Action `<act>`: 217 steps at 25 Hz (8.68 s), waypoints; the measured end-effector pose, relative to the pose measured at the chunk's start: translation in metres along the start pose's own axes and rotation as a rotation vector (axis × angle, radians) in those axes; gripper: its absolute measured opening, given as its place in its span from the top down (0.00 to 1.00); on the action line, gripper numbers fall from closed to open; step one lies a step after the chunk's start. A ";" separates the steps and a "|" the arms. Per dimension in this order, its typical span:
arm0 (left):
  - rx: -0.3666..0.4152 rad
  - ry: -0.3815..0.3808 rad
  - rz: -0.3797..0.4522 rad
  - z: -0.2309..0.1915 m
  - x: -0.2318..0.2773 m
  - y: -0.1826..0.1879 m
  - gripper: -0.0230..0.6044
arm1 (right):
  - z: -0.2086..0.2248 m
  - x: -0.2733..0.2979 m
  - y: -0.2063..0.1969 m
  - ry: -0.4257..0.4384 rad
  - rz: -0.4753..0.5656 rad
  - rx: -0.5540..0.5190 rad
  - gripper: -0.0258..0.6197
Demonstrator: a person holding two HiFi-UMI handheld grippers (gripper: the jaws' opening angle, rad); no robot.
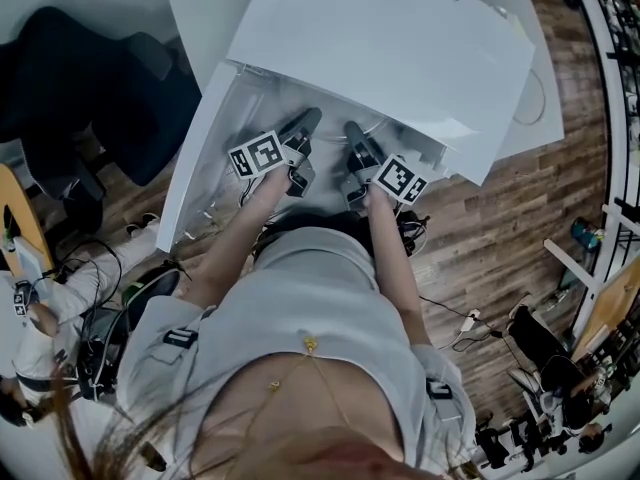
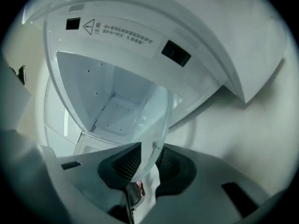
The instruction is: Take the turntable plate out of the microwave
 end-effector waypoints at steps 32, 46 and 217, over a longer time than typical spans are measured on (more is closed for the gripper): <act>-0.153 -0.091 0.097 -0.009 0.016 0.023 0.85 | 0.005 -0.009 -0.001 0.016 0.026 -0.013 0.80; -0.192 -0.126 0.112 -0.011 0.008 0.013 0.87 | 0.011 -0.002 0.028 0.101 0.174 0.046 0.86; 0.801 -0.209 0.096 0.188 -0.103 -0.006 0.47 | -0.159 -0.098 0.045 0.535 0.069 -0.070 0.82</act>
Point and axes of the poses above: the fingertips, and each gripper's own axes: x forward along the fingers, z to its right, y out of its top, the point moved 6 cm from there along -x, backward along the fingers, and after that the axes turned 5 degrees about y, right-handed, at the moved point
